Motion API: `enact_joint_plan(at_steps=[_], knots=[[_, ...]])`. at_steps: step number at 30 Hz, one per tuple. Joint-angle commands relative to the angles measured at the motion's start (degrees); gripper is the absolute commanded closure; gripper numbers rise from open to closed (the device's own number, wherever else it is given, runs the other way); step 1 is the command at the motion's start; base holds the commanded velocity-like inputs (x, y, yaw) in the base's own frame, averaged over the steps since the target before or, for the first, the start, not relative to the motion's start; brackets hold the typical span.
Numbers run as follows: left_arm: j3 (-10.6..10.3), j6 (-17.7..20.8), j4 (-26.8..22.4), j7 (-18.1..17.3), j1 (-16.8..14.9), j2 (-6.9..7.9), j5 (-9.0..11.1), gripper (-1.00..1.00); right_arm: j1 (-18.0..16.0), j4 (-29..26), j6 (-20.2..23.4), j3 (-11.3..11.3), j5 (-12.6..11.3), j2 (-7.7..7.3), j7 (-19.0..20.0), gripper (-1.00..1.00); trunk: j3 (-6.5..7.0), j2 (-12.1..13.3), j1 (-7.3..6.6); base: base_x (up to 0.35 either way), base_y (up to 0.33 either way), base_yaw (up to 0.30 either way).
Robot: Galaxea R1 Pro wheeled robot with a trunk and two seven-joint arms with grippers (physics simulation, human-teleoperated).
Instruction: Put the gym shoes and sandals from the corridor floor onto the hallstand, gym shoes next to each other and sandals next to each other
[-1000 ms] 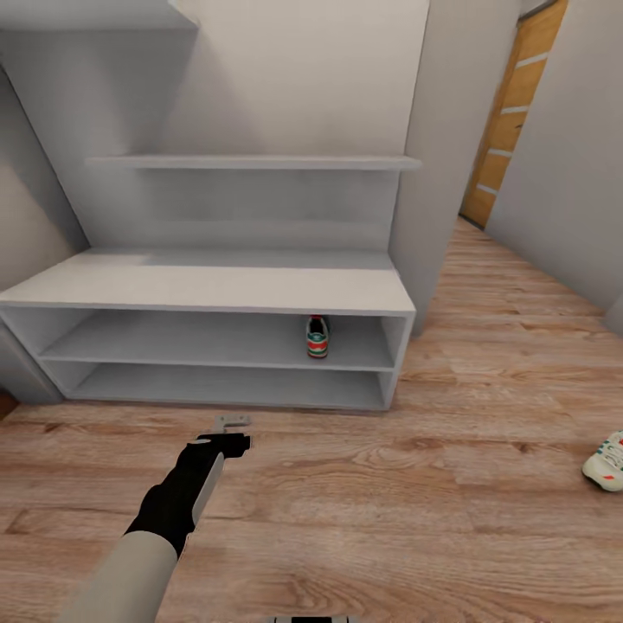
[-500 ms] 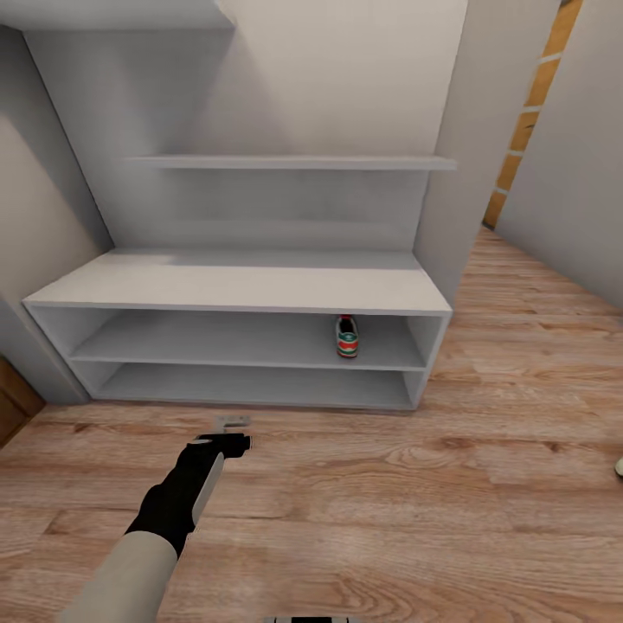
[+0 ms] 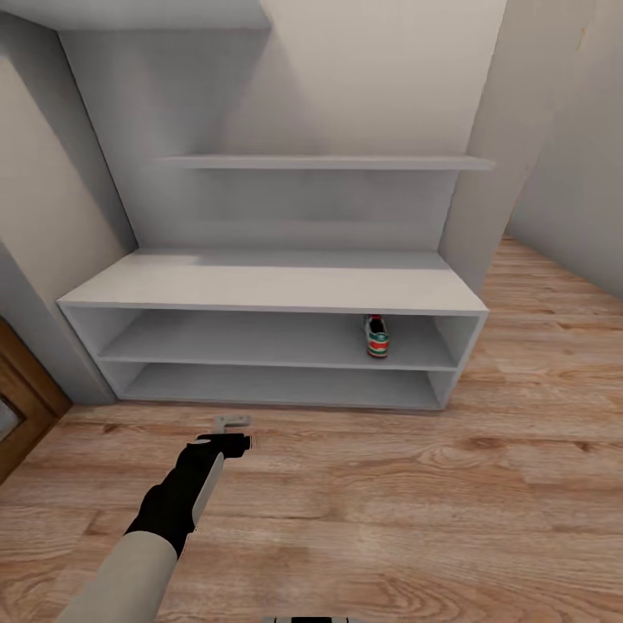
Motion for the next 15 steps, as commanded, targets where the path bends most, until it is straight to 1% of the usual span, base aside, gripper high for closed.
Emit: enact_joint_plan(at_steps=[1,7,15], knots=[[0.0,0.3,-0.1,0.2,0.0,-0.01,0.0,-1.0,0.0,-0.1,0.4,0.0,-0.1,-0.01,-0.1,1.0,-0.05,0.0,-0.01,0.0,0.348,0.0],[-0.1,0.3,-0.1,0.2,0.0,-0.01,0.0,-1.0,0.0,-0.1,0.4,0.0,-0.1,-0.01,-0.1,1.0,-0.05,0.0,-0.01,-0.018,0.348,0.0],[-0.1,0.3,-0.1,0.2,0.0,-0.09,0.0,-1.0,0.0,-0.1,0.4,0.0,-0.1,-0.01,-0.1,1.0,-0.05,0.0,-0.01,-0.133,0.322,0.0]])
